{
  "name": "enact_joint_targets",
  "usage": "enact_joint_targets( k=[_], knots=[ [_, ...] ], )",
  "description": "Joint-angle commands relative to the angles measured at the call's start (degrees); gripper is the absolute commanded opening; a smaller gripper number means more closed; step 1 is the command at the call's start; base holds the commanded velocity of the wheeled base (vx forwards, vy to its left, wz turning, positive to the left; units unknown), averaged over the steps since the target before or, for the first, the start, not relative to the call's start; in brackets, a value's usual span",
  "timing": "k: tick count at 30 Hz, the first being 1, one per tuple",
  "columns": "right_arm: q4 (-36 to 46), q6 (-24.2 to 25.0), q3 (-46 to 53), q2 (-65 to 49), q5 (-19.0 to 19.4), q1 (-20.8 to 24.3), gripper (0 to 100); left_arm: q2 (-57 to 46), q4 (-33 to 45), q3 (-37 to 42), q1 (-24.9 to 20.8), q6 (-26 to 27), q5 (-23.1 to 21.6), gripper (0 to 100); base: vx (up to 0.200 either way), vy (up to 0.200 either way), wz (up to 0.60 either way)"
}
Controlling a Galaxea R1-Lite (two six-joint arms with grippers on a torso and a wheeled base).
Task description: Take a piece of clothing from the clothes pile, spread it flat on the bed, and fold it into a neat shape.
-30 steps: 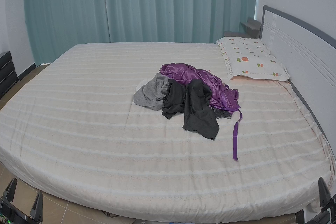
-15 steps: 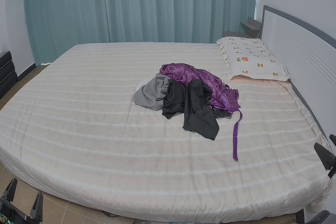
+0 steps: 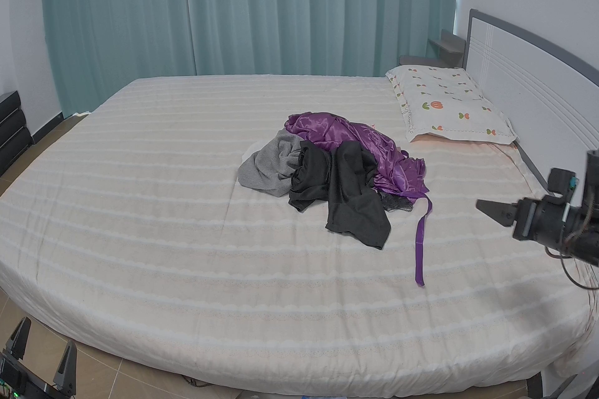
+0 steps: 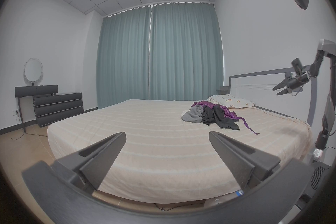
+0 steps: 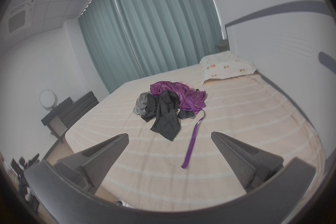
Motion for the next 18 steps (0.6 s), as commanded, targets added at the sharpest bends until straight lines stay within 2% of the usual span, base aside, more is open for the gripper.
enact_joint_targets(
  k=[1, 9, 18],
  knots=[
    [-5.43, 11.09, -17.91, 30.03, -0.27, 4.13, 100, -0.93, 0.0, 1.01, 0.0, -0.02, 0.02, 100, 0.0, 0.0, 0.0],
    [-4.81, 18.82, -31.44, 45.32, -1.06, 4.83, 100, -0.93, 0.0, 1.01, 0.0, -0.02, 0.02, 100, 0.0, 0.0, 0.0],
    [-5.34, 20.4, -40.06, 59.38, -1.67, 4.22, 100, -0.93, 0.0, 1.01, 0.0, -0.02, 0.02, 100, 0.0, 0.0, 0.0]
  ],
)
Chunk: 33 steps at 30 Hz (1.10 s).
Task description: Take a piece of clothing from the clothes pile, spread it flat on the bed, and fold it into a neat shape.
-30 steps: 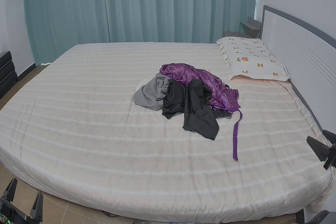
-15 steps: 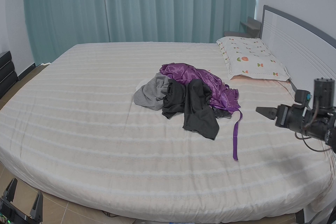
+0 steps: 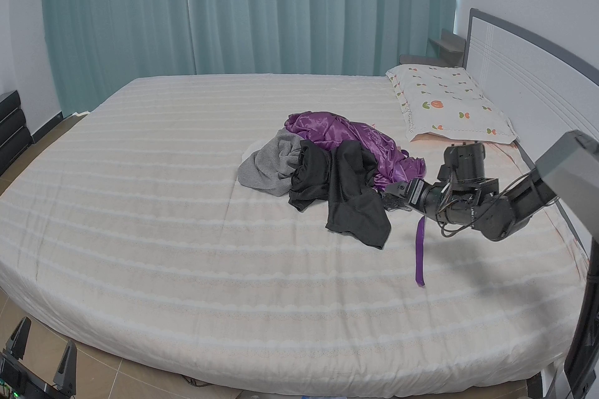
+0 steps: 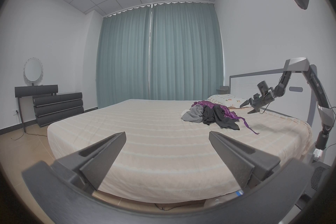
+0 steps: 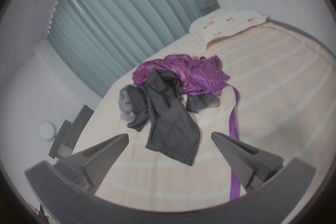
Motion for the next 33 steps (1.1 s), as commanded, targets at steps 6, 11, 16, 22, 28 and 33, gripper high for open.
enact_joint_targets(
  k=[6, 11, 16, 22, 28, 33],
  knots=[
    [-0.52, 1.52, -10.12, 17.9, -1.76, -0.03, 100, -0.93, 0.0, 1.01, 0.0, -0.02, -0.01, 100, 0.0, 0.0, 0.0],
    [-0.43, 1.52, -13.2, 20.98, -1.76, 0.68, 100, -0.93, 0.0, 1.01, 0.0, -0.02, -0.01, 100, 0.0, 0.0, 0.0],
    [0.19, 1.79, -15.92, 22.3, -1.76, 1.64, 100, -0.93, 0.0, 1.01, 0.0, -0.02, -0.01, 100, 0.0, 0.0, 0.0],
    [0.36, 1.79, -20.5, 26.08, -3.96, 4.28, 100, -0.93, 0.0, 1.01, 0.0, -0.02, -0.01, 100, 0.0, 0.0, 0.0],
    [0.36, 1.79, -23.66, 27.92, -5.37, 5.42, 100, -0.93, 0.0, 1.01, 0.0, -0.02, 0.08, 100, 0.0, 0.0, 0.0],
    [0.27, 1.87, -23.31, 27.48, -5.37, 5.51, 0, -0.93, 0.0, 1.01, 0.0, -0.02, 0.08, 100, 0.0, 0.0, 0.0]
  ],
)
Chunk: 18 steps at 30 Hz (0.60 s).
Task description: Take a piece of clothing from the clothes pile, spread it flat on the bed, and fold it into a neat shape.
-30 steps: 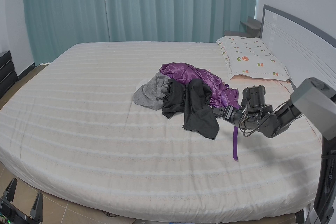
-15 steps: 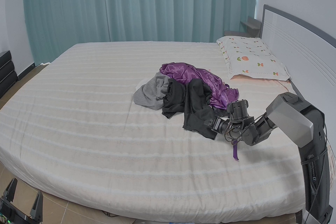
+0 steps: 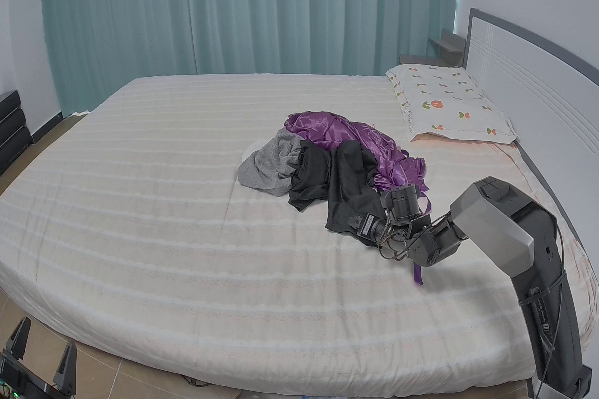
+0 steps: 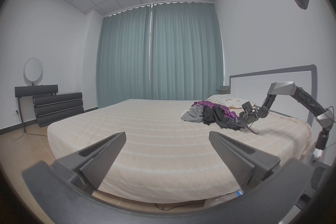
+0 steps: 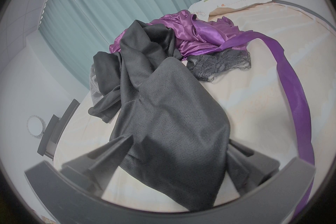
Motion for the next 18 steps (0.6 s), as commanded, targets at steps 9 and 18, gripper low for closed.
enact_joint_targets(
  k=[9, 18],
  knots=[
    [-0.71, 6.9, 6.6, -6.4, 0.76, -0.13, 0, -0.93, 0.0, 1.01, -0.02, -0.04, 0.02, 100, 0.0, 0.0, 0.0],
    [-10.03, 11.38, 23.48, -19.67, 1.37, 0.49, 0, -0.93, 0.0, 1.01, -0.02, -0.04, 0.02, 100, 0.0, 0.0, 0.0]
  ],
)
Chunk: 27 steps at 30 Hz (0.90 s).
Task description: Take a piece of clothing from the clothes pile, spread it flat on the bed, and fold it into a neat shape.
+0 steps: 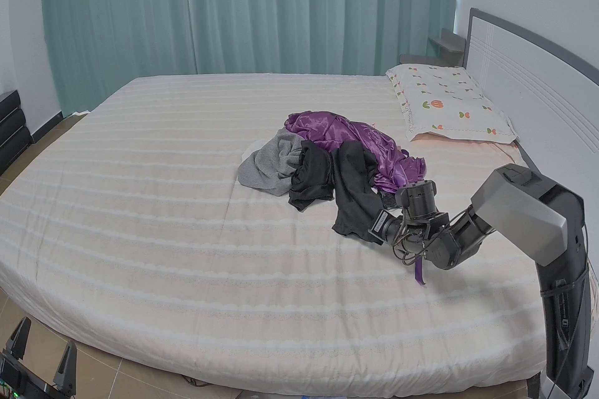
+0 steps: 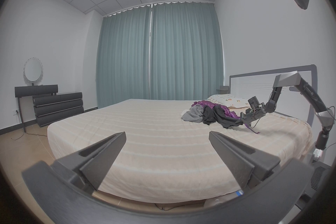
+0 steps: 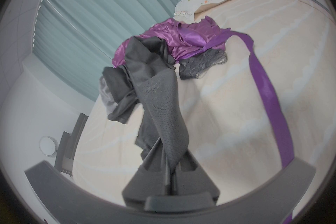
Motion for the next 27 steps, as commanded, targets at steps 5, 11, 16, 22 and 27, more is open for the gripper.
enact_joint_targets(
  k=[5, 11, 16, 22, 27],
  knots=[
    [-13.98, 2.22, 21.79, -18.98, 0.64, 1.86, 0, -0.93, 0.0, 1.01, 0.0, -0.02, -0.01, 100, 0.0, 0.0, 0.0],
    [-18.9, 2.22, 31.63, -28.39, 0.64, 3.97, 0, -0.93, 0.0, 1.01, 0.0, -0.02, -0.01, 100, 0.0, 0.0, 0.0],
    [-20.04, 1.96, 37.96, -38.93, 0.64, 7.49, 0, -0.93, 0.0, 1.01, 0.0, -0.02, 0.08, 100, 0.0, 0.0, 0.0],
    [-19.61, 1.25, 39.19, -47.11, 0.38, 11.62, 0, -0.93, -0.09, 1.01, 0.0, 0.16, -0.27, 100, 0.0, 0.0, 0.0],
    [-19.96, -1.56, 39.1, -50.27, 0.46, 13.82, 0, -0.93, 0.0, 1.01, 0.0, 0.07, -0.27, 100, 0.0, 0.0, 0.0]
  ],
)
